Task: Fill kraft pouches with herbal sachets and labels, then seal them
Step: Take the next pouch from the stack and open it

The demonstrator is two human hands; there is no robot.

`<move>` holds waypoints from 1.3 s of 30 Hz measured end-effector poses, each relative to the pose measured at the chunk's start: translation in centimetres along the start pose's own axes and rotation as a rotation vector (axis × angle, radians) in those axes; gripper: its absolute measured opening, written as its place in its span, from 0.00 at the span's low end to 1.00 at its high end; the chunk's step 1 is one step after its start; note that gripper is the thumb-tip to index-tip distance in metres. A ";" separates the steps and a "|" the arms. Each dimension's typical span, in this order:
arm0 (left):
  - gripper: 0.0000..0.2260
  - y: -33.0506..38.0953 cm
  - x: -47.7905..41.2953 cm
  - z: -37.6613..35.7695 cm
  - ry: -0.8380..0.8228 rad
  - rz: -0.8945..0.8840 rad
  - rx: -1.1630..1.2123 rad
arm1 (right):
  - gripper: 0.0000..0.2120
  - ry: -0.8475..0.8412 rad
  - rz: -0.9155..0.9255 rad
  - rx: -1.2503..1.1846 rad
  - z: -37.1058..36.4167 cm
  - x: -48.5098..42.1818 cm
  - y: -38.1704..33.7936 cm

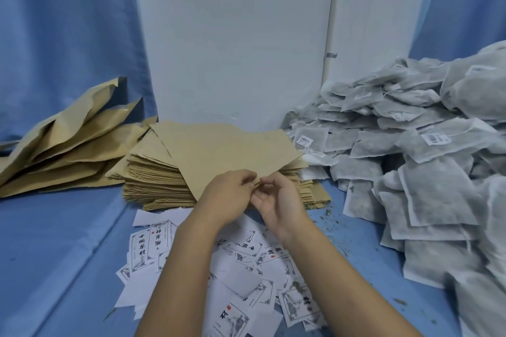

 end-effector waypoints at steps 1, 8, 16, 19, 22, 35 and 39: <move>0.15 0.0 0.0 0.0 0.009 0.010 0.017 | 0.10 -0.002 0.004 0.000 0.0 0.0 -0.1; 0.12 1.8 0.7 0.1 0.158 -0.055 -0.346 | 0.12 0.053 0.079 0.174 -0.1 0.3 -0.2; 0.10 3.0 0.9 -0.2 0.256 -0.112 -0.514 | 0.10 0.175 0.036 0.135 0.7 0.6 -1.0; 0.11 3.1 1.0 0.2 0.278 -0.128 -0.484 | 0.12 0.213 0.059 0.122 0.7 0.6 -1.5; 0.10 3.3 1.1 0.1 0.277 -0.149 -0.472 | 0.13 0.270 0.093 0.181 1.2 0.7 -2.0; 0.17 3.6 1.8 1.2 0.379 -0.175 -0.326 | 0.05 0.238 0.015 0.093 1.6 0.5 -1.2; 0.20 2.1 2.0 2.5 0.449 -0.167 -0.370 | 0.07 0.343 0.039 0.079 2.9 0.3 -2.4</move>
Point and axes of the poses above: each hand's wrist, its own x-axis away from the middle knuckle, its own z-axis out of the back of the hand, y = z × x, the point moved 8 cm from there along -x, towards the middle knuckle, and after that the axes turned 7 degrees about -x, right-handed, at the moved point
